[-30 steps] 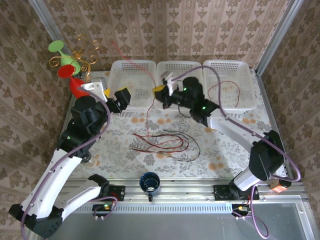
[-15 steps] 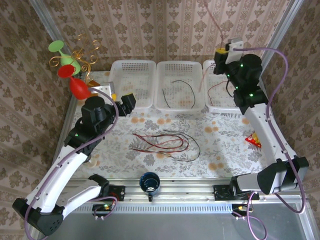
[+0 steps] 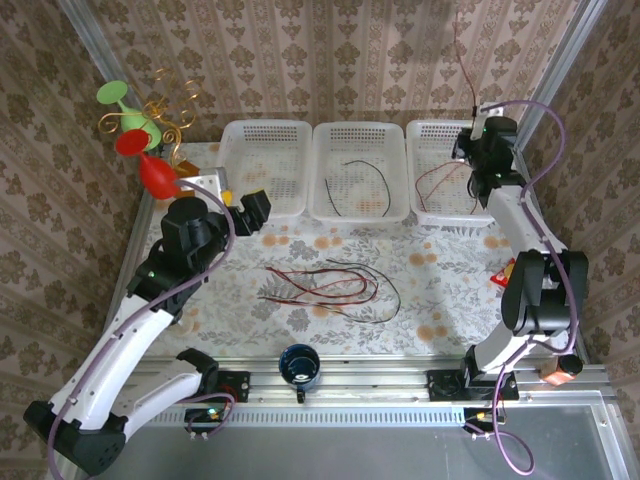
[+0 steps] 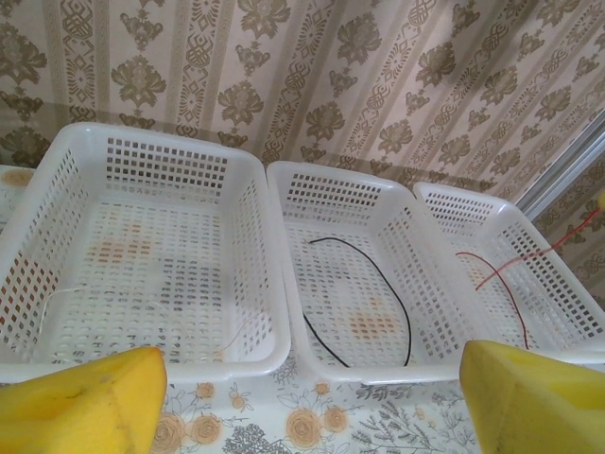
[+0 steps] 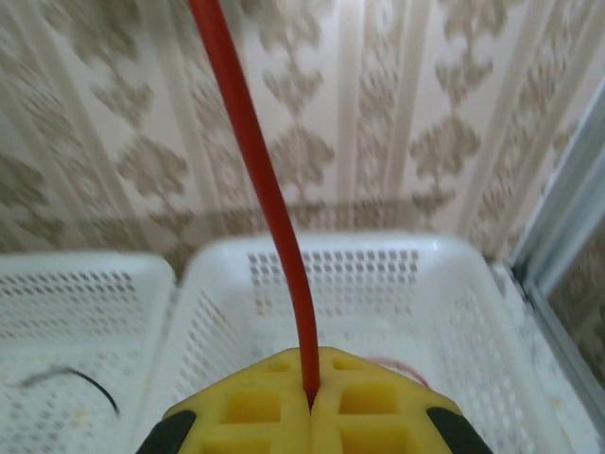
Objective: Untangle the cables
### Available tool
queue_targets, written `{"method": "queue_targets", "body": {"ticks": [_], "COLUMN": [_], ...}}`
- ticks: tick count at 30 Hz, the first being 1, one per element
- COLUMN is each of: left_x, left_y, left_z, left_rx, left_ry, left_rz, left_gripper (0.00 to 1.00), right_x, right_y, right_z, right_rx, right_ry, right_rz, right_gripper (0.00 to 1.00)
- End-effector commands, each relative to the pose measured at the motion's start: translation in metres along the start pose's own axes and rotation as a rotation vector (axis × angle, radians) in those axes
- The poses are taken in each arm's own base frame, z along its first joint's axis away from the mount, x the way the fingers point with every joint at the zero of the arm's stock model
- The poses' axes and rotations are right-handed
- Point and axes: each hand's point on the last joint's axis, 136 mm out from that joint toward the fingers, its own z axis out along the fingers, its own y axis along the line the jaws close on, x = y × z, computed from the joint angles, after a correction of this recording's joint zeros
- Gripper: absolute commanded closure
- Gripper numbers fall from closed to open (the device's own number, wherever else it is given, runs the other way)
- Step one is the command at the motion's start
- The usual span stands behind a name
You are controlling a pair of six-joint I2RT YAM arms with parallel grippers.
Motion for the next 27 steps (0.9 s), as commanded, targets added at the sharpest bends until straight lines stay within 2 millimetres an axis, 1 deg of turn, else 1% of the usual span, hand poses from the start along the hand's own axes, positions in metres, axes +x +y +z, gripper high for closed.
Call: {"method": "queue_targets", "body": {"ticks": [1, 3, 8, 16, 19, 22, 27], "left_x": [-0.002, -0.001, 0.001, 0.005, 0.007, 0.009, 0.011], "left_y": [0.002, 0.002, 0.001, 0.003, 0.002, 0.002, 0.001], "left_z": [-0.003, -0.003, -0.005, -0.006, -0.005, -0.004, -0.004], "left_rx": [-0.002, 0.003, 0.007, 0.01, 0.012, 0.014, 0.012], "left_ry": [-0.017, -0.012, -0.009, -0.007, -0.001, 0.004, 0.009], "left_rz": [-0.03, -0.034, -0.043, -0.053, -0.059, -0.064, -0.069], "left_gripper": [0.19, 0.19, 0.2, 0.2, 0.21, 0.21, 0.21], "right_x": [0.04, 0.063, 0.112, 0.167, 0.183, 0.194, 0.198], "right_y": [-0.013, -0.012, -0.006, -0.015, -0.018, -0.018, -0.022], "right_z": [0.008, 0.011, 0.012, 0.0, 0.001, 0.005, 0.013], "right_rx": [0.075, 0.072, 0.043, 0.026, 0.021, 0.013, 0.015], "right_ry": [0.17, 0.253, 0.481, 0.717, 0.786, 0.839, 0.894], "right_rz": [-0.002, 0.014, 0.012, -0.018, -0.045, -0.065, -0.05], "right_gripper": [1.0, 1.0, 1.0, 1.0, 1.0, 1.0, 1.0]}}
